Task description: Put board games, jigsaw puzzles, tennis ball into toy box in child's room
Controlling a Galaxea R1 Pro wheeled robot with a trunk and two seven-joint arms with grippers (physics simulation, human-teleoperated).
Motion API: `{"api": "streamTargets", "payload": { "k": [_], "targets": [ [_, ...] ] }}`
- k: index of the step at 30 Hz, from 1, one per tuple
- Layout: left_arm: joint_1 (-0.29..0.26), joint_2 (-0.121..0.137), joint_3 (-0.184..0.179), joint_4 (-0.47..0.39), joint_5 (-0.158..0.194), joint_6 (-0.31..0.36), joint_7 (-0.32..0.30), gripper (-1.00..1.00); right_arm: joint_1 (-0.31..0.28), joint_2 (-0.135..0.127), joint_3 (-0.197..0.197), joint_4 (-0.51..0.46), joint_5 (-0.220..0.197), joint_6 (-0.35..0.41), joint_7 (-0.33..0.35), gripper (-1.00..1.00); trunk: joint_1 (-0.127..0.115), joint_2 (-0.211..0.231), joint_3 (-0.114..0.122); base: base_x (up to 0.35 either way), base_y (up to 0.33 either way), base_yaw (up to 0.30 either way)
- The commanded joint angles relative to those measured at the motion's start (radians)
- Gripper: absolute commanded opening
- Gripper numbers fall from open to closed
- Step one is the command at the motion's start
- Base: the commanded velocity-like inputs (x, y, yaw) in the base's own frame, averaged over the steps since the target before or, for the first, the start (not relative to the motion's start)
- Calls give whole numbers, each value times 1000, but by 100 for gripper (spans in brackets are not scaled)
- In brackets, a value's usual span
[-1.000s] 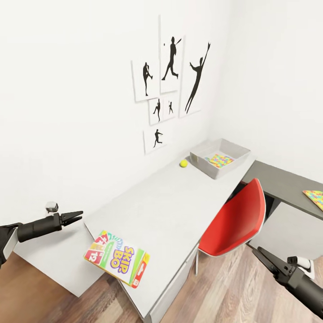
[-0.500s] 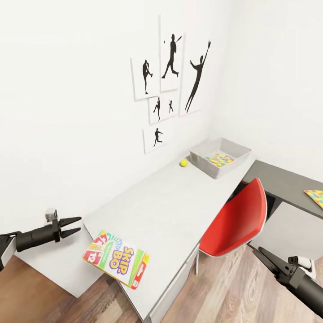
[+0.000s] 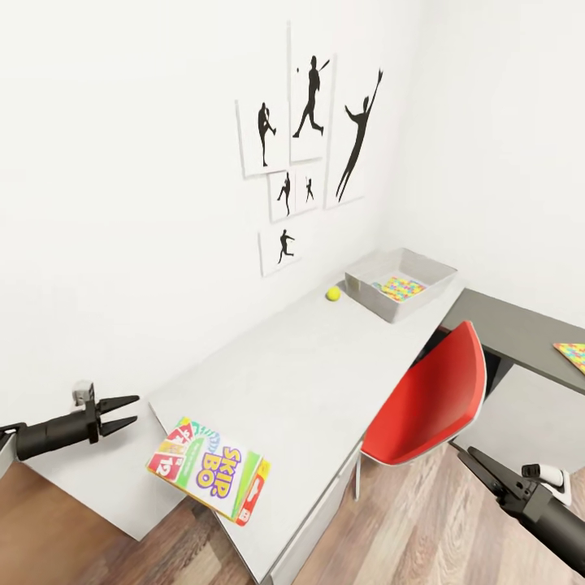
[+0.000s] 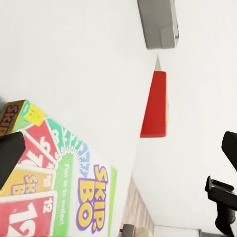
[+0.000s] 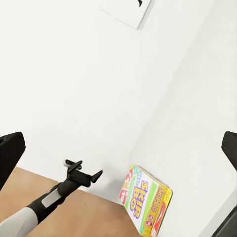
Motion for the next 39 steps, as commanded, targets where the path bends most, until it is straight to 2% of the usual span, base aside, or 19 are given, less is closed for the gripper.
{"api": "streamTargets", "payload": {
  "k": [1,4,16,18,24,39],
  "targets": [
    [-1,2,2,12,0,12,-3,100,0,-1,0,-1,-5,6,-1,100,4,-8,-4,0,0,0],
    [-1,5,3,54,0,13,-1,100,1,-4,0,0,-5,6,-1,100,16,-29,-14,0,0,0],
    [-1,36,7,125,1,16,6,100,0,-7,0,1,-5,6,-5,100,62,-113,-51,0,0,0],
    [-1,36,8,129,1,16,6,100,0,-7,0,1,-5,6,-6,100,69,-127,-58,0,0,0],
    [-1,37,10,126,2,9,5,100,-1,-7,0,2,-4,4,-8,100,69,-127,-58,0,0,0],
    [-1,46,5,129,0,14,9,100,-1,-7,0,2,-4,3,-10,100,127,-232,-105,0,0,0]
  ]
}}
